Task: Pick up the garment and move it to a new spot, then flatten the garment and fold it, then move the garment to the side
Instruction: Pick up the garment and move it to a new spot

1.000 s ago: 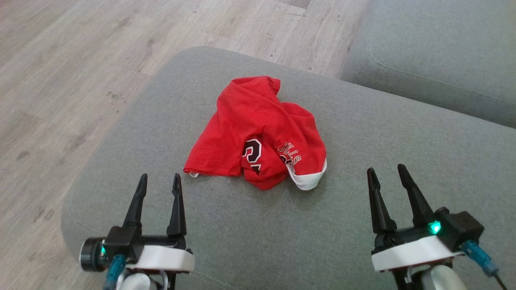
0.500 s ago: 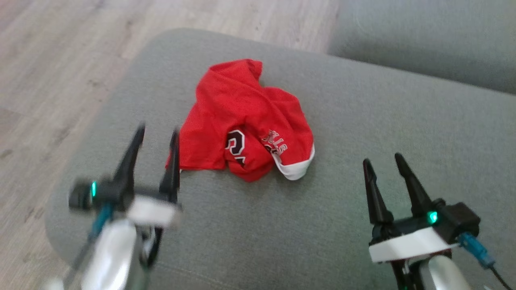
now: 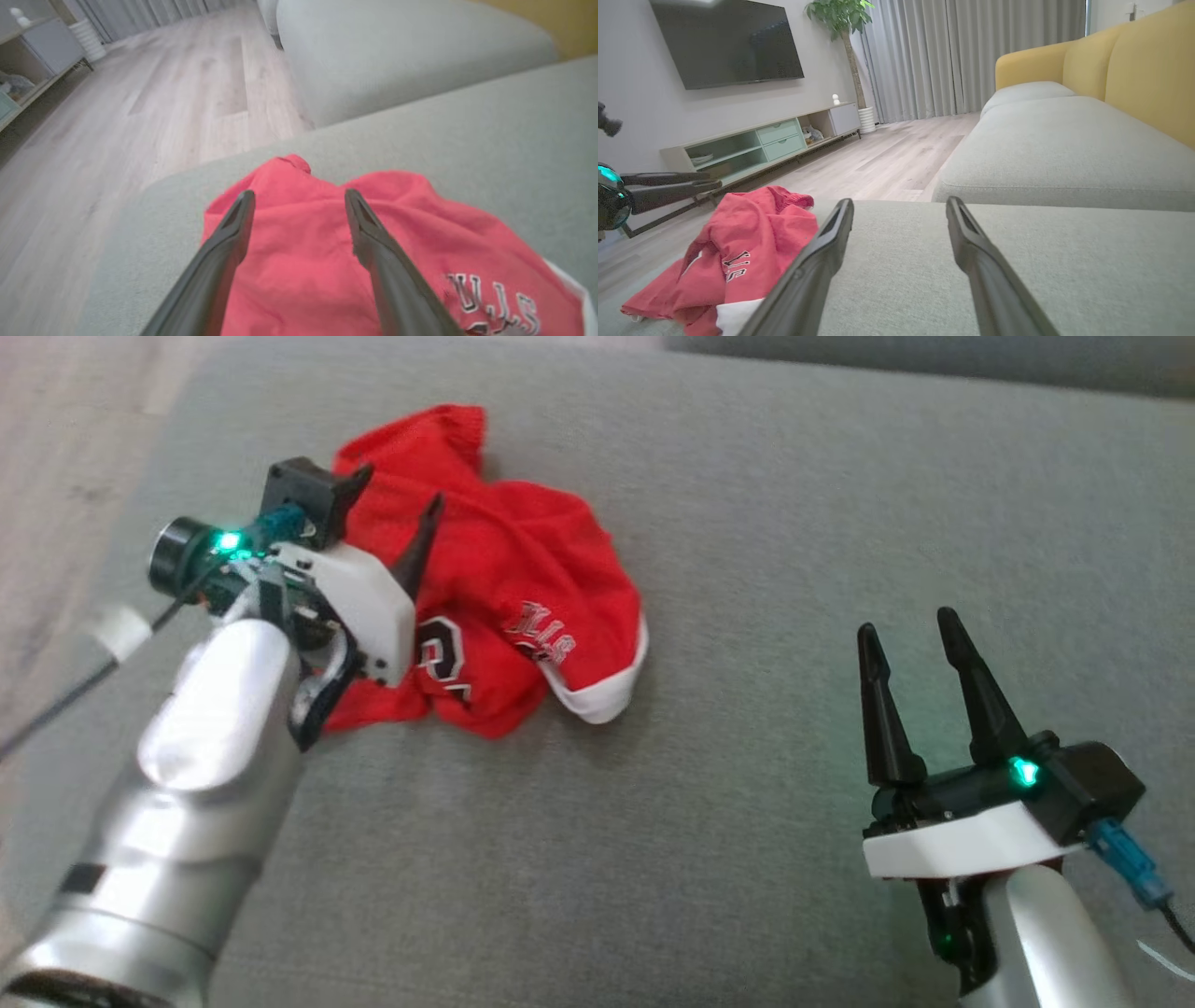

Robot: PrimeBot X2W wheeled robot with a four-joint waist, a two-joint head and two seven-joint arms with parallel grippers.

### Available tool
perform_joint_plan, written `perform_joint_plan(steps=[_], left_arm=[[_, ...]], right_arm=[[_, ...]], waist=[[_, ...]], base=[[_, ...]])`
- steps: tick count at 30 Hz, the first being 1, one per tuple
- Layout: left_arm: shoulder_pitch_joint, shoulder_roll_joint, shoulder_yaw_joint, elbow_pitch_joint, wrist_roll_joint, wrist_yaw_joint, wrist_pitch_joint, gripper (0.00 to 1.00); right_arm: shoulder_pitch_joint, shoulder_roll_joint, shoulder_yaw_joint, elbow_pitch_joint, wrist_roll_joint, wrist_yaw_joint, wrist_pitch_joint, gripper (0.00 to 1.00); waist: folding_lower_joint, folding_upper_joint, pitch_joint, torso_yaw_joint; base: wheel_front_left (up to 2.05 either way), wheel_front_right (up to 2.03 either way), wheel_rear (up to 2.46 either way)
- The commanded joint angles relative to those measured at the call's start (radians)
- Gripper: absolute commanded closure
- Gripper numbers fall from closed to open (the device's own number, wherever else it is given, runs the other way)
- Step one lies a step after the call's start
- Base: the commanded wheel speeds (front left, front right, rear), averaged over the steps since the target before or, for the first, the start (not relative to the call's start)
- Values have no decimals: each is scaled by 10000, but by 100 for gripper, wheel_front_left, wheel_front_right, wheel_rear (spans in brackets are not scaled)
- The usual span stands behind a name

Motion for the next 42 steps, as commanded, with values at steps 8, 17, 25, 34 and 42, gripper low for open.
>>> perform_joint_plan(steps=[8,17,25,34,42], left_arm=[[-1382,1011,-446,1320,-1515,21,593,0],[-1550,1089,-1351,2309,-2480,20,1312,100],[-2162,1387,-1389,2127,-2884,86,-690,100],[-2728,1331,-787,862,-2866,457,-3023,100],[-2293,1268,-842,-1218,-2923,907,-2921,100]], right_arm=[[-559,-52,421,-423,47,-7,-109,0],[-602,-52,420,-494,81,-7,-109,0],[-612,-52,322,-421,82,-7,-109,0],[-151,-52,132,-201,234,-7,-109,0],[114,-52,104,-126,442,-7,-109,0]], waist=[[-3,0,606,-893],[-3,0,663,-1113],[-3,0,353,-1146],[-3,0,-617,-936],[-3,0,-1201,-965]], base=[[0,0,0],[0,0,0],[0,0,0],[0,0,0],[0,0,0]])
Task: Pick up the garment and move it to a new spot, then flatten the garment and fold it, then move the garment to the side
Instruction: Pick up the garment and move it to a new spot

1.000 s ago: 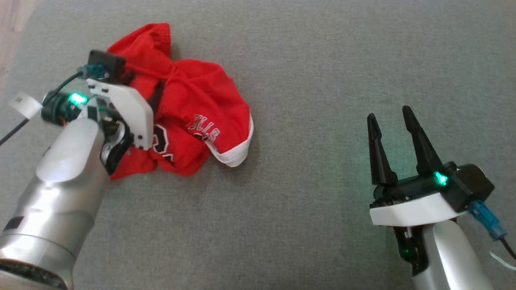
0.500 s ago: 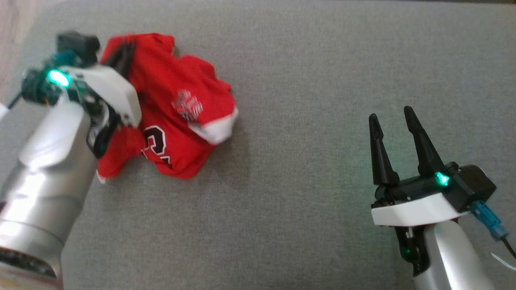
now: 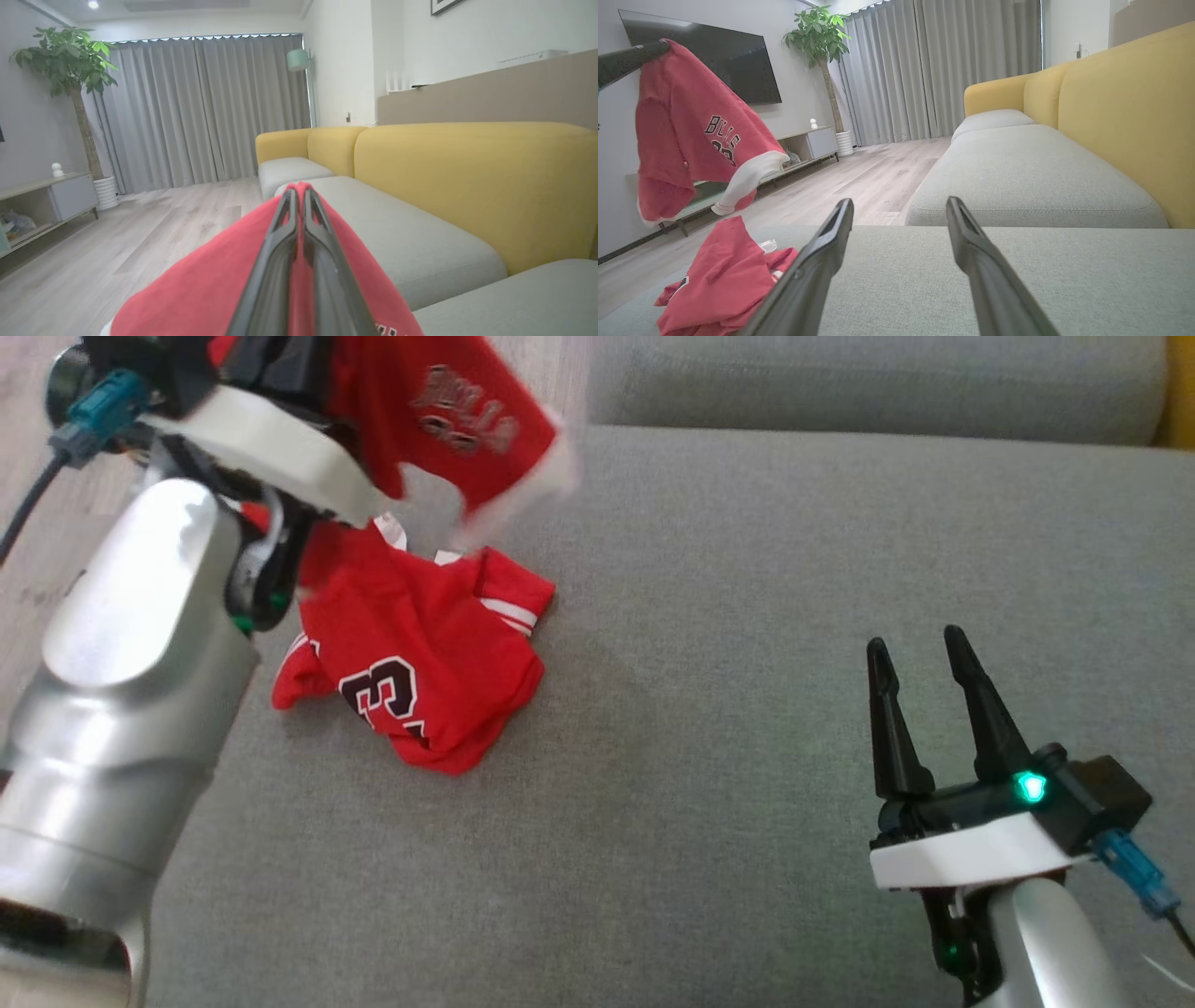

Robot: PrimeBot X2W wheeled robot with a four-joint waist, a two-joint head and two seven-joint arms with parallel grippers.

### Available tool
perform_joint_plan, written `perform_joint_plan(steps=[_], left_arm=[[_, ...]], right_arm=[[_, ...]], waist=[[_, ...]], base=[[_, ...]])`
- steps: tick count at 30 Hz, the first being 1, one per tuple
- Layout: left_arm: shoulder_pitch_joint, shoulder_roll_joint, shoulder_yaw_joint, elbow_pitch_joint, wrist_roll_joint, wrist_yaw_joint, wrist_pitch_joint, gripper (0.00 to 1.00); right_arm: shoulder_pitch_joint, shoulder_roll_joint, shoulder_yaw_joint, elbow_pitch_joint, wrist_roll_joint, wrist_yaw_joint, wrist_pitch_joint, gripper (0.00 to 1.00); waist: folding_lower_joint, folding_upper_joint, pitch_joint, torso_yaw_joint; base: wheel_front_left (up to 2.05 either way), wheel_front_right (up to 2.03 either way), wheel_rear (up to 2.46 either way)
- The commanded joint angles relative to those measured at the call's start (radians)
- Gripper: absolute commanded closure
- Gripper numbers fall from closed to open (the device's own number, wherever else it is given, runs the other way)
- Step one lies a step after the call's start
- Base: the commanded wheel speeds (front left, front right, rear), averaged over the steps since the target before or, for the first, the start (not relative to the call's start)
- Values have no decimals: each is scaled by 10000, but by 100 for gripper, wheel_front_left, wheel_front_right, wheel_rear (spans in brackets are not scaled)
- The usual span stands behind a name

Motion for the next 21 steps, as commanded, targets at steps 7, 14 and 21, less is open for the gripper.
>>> perform_joint_plan(steps=[7,14,21], left_arm=[[288,301,-36,-1915,-82,342,693,100],[632,68,-541,-2864,-58,491,1294,100],[531,-386,-994,-3218,119,687,1619,100]], right_arm=[[-52,-41,126,-336,228,-7,-109,0],[-271,-41,-31,-513,345,-7,-109,0],[-556,-41,113,-918,221,-7,-109,0]], waist=[[2,0,-162,-482],[2,0,50,-1471],[2,0,606,-3114]], base=[[0,0,0],[0,0,0],[0,0,0]])
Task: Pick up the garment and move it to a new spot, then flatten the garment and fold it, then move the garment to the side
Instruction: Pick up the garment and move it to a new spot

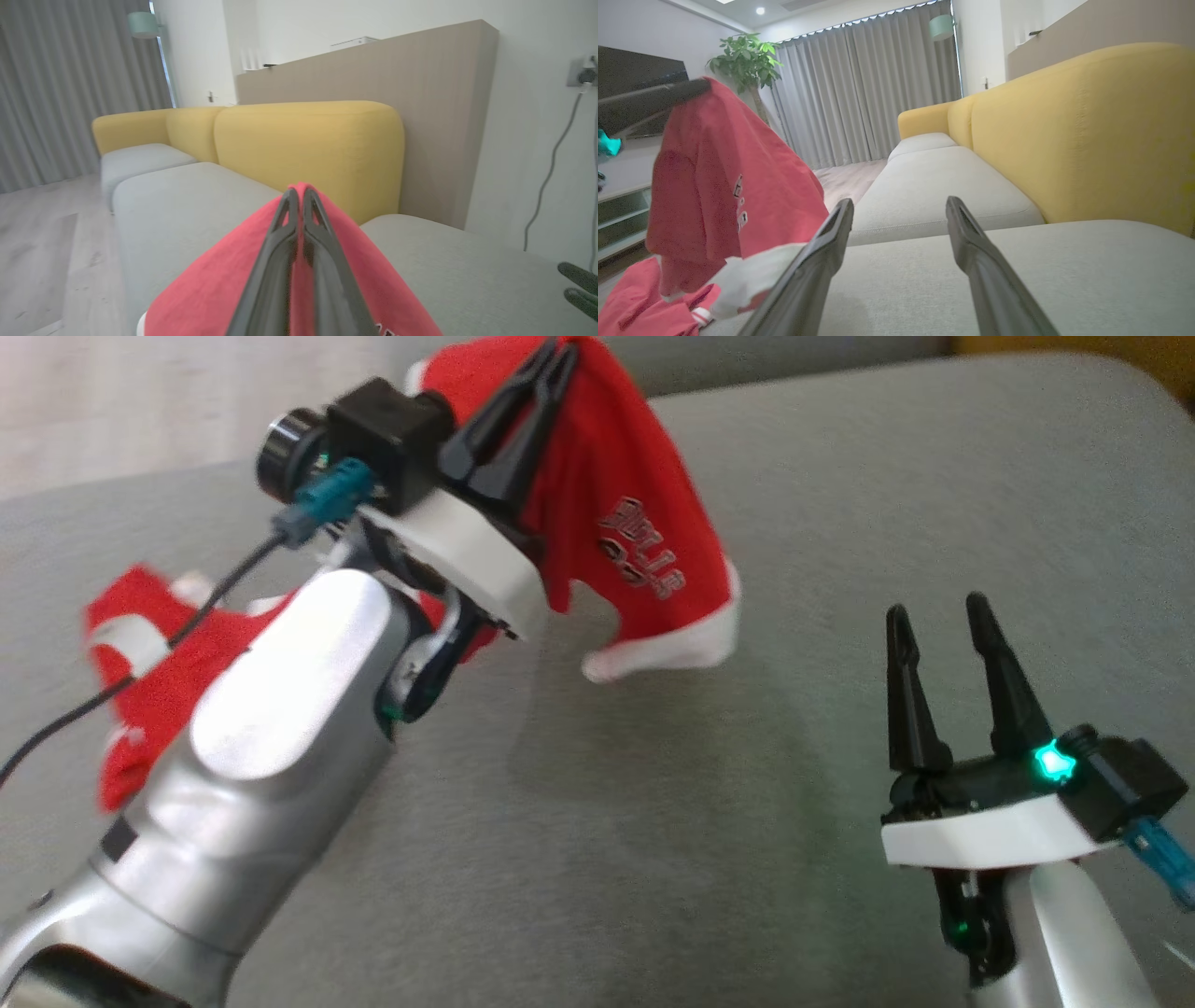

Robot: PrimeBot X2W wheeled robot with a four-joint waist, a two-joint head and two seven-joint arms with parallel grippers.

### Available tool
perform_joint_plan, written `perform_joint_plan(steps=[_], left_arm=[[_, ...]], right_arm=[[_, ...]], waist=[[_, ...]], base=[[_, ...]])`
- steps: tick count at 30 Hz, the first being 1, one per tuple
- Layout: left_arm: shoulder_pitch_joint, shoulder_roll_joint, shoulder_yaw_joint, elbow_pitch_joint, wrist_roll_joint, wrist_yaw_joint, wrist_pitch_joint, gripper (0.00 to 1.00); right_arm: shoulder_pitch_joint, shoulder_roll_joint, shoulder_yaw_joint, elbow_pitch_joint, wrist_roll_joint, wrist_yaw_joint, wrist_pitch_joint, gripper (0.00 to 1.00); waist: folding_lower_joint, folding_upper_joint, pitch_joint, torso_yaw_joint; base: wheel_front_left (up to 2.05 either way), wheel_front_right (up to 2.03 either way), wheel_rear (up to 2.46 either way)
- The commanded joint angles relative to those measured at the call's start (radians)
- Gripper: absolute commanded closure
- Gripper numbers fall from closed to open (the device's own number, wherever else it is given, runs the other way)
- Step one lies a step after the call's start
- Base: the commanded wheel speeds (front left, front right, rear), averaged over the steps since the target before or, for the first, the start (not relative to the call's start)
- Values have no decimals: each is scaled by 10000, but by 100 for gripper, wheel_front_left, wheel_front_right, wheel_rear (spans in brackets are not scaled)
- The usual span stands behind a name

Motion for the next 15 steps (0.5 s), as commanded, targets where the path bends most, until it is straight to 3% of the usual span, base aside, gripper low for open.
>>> perform_joint_plan(steps=[1,6,7,8,15], left_arm=[[-630,133,289,-298,139,86,47,100],[-950,-151,94,280,388,154,-77,100],[-1014,-223,104,485,435,186,-218,57],[-1083,-270,81,709,511,181,-365,0],[-1131,-398,404,2153,589,252,-1833,0]], right_arm=[[-452,-49,256,-508,42,-7,-109,0],[-479,-49,293,-908,156,-7,-109,0],[-475,-49,278,-944,181,-7,-109,0],[-477,-49,269,-969,196,-7,-109,0],[-395,-49,173,-1051,156,-7,-109,0]], waist=[[0,0,479,-1005],[0,0,892,-1931],[0,0,954,-2048],[0,0,1010,-2144],[0,0,1028,-2026]], base=[[0,0,0],[0,0,0],[0,0,0],[0,0,0],[0,0,0]])
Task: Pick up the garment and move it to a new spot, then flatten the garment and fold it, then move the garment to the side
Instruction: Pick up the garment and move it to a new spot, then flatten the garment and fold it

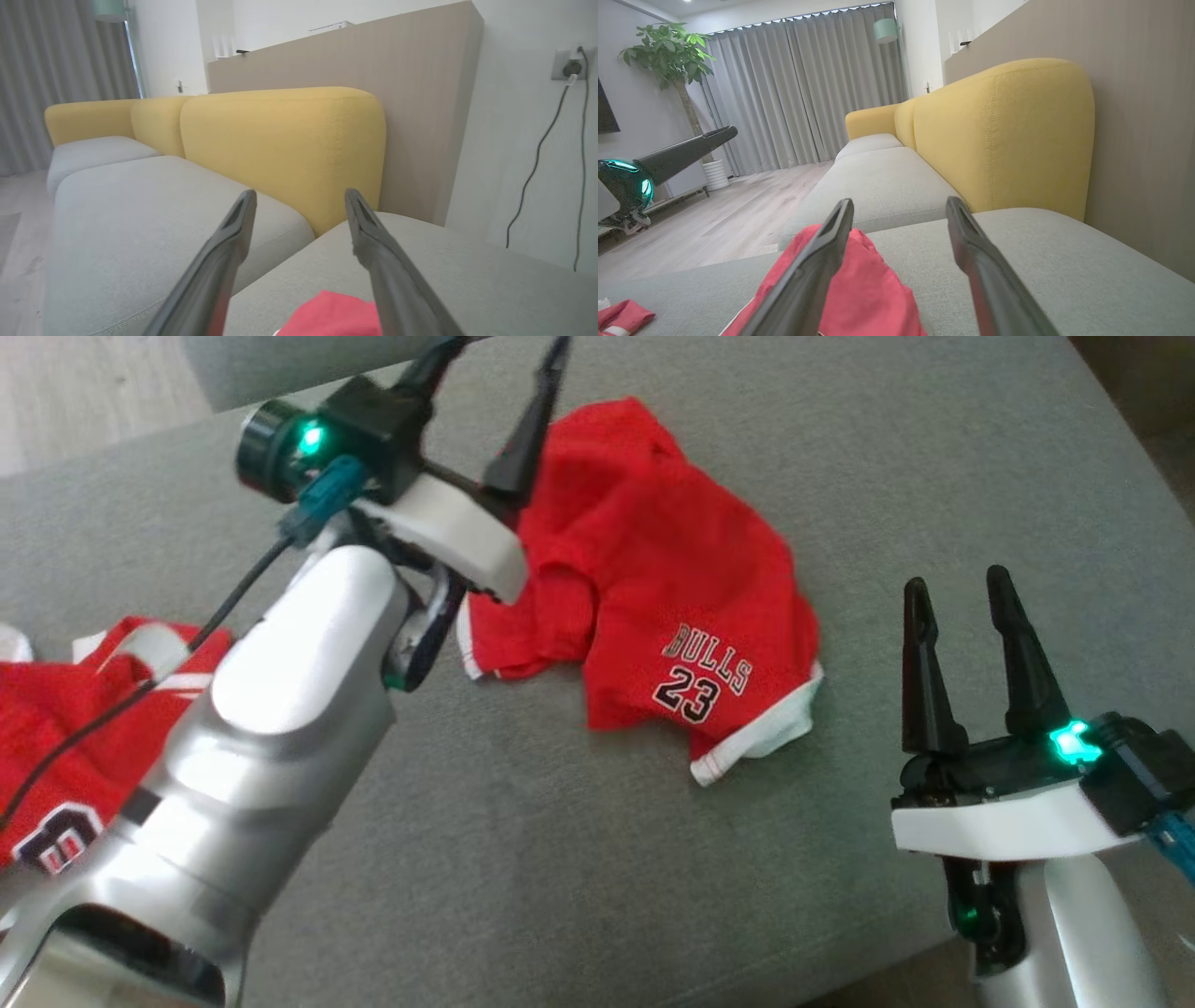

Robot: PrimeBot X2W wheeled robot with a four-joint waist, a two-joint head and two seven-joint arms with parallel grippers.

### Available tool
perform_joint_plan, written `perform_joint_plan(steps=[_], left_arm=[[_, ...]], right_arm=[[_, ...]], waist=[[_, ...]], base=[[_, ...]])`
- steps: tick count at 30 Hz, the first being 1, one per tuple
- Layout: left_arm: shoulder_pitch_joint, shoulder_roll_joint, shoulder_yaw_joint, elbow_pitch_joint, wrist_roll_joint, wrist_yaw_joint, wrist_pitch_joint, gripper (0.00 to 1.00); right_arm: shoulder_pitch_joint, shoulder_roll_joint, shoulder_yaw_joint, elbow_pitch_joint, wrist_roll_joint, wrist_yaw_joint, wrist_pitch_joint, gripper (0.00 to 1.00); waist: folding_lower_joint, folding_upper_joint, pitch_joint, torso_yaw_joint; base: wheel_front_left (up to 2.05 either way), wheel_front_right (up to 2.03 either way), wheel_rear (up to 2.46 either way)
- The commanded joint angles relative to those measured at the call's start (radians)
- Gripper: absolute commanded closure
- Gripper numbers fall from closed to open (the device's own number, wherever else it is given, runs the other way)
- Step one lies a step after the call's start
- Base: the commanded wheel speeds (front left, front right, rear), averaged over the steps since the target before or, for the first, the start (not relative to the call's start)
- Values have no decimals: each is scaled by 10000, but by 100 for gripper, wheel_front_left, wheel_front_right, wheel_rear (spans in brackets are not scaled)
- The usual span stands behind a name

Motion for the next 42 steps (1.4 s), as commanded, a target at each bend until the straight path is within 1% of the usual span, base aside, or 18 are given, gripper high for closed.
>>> perform_joint_plan(steps=[1,6,10,12,17,20,22,23,24,25,28,30,34,36,38,40,42], left_arm=[[-416,270,538,-102,-12,40,-352,0],[266,324,942,51,-397,-80,-1181,0],[1277,402,1248,-293,-630,-163,-1462,0],[1885,546,1406,-487,-636,-195,-1514,0],[3464,685,1807,-1439,-16,104,-1542,0],[4482,594,2096,-2081,385,329,-1543,0],[5152,493,2273,-2415,624,479,-1544,0],[5152,493,2273,-2415,624,479,-1544,0],[5818,325,2546,-2747,742,603,-1545,0],[5818,325,2546,-2747,742,603,-1545,0],[6718,62,3007,-3224,973,728,-1545,0],[7197,-79,3287,-3431,1166,713,-1545,0],[7645,-307,3596,-3537,1548,439,-1546,0],[7621,-410,3745,-3543,1689,296,-1546,0],[7465,-585,3959,-3508,1776,45,-1546,0],[7335,-653,4032,-3458,1895,-105,-1546,0],[7227,-729,4116,-3426,1989,-217,-1546,0]], right_arm=[[-208,-49,197,-382,-77,-7,-107,0],[-96,-49,51,-284,-468,-7,-107,0],[19,-49,-192,-124,-735,-7,-107,0],[79,-49,-255,62,-805,-7,-107,0],[243,-49,-345,287,-1027,-7,-107,0],[394,-49,-386,380,-1078,-7,-107,0],[512,-49,-372,449,-1081,-7,-107,0],[512,-49,-372,449,-1081,-7,-107,0],[623,-49,-311,498,-1089,-7,-107,0],[623,-49,-311,498,-1089,-7,-107,0],[767,-49,-250,538,-1101,-7,-107,0],[813,-49,-236,566,-1107,-7,-107,0],[815,-49,-240,585,-1135,-7,-107,0],[793,-49,-300,594,-1171,-7,-107,0],[725,-49,-507,680,-1193,-7,-107,0],[663,-49,-521,966,-1363,-7,-107,0],[565,-49,-500,1515,-1707,-7,-96,0]], waist=[[-3,0,-80,268],[-3,0,-426,1172],[-3,0,-820,2111],[-3,0,-996,2524],[-3,0,-1371,3479],[-3,0,-1556,3858],[-3,0,-1677,4011],[-3,0,-1677,4011],[-3,0,-1758,4082],[-3,0,-1758,4082],[-3,0,-1816,4116],[-3,0,-1810,4122],[-3,0,-1751,4147],[-3,0,-1707,4170],[-3,0,-1602,4214],[-3,0,-1510,4245],[-3,0,-1398,4289]], base=[[0,0,0],[0,0,0],[0,0,0],[0,0,0],[0,0,0],[0,0,0],[0,0,0],[0,0,0],[0,0,0],[0,0,0],[0,0,0],[0,0,0],[0,0,0],[0,0,0],[0,0,0],[0,0,0],[0,0,0]])
